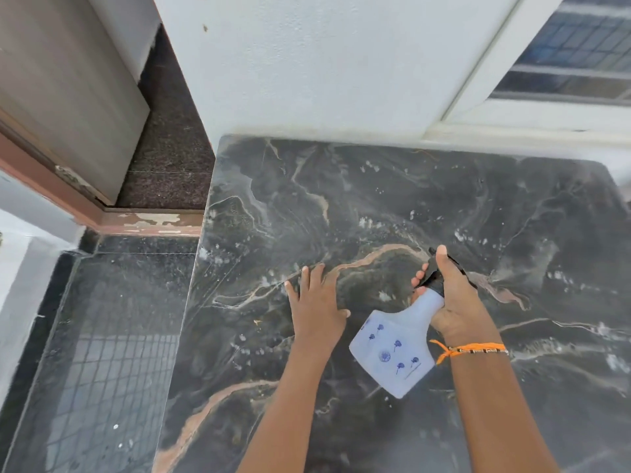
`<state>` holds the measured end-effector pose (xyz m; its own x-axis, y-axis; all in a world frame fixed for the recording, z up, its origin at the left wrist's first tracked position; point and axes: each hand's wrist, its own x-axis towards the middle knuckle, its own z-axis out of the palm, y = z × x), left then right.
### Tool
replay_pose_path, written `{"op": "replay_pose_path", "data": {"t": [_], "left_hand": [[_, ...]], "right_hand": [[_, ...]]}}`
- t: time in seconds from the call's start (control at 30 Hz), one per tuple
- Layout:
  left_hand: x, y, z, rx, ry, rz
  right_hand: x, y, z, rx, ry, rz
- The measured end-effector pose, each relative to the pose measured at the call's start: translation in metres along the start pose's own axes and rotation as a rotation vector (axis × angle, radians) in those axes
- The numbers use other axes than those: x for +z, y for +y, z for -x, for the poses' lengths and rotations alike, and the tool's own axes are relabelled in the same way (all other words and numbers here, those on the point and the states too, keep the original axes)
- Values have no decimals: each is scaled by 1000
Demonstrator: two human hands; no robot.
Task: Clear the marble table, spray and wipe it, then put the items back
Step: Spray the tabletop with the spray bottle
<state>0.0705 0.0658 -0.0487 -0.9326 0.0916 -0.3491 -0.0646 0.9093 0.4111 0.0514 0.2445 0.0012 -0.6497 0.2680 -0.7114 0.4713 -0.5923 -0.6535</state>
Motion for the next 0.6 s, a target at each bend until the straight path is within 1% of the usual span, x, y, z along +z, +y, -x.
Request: {"op": "replay_pose_path", "data": {"t": [0.13,0.2,0.33,0.43,0.5,0.6], "left_hand": [[2,13,-1,-26,27,-5],[6,24,-3,26,15,7],[18,52,-8,175,-35,52],[33,88,-10,234,-85,65],[43,110,-9,241,-95,55],[59,147,-6,251,-103,32]], "right_hand": [[-18,-6,3,45,-93,-128],[-32,-12,4,39,-120,-129],[-68,-35,3,6,-76,-144],[-102,-66,-7,-25,-32,-166],[-119,-85,-15,-33,-52,-111],[-134,-107,-28,10,-79,54]]}}
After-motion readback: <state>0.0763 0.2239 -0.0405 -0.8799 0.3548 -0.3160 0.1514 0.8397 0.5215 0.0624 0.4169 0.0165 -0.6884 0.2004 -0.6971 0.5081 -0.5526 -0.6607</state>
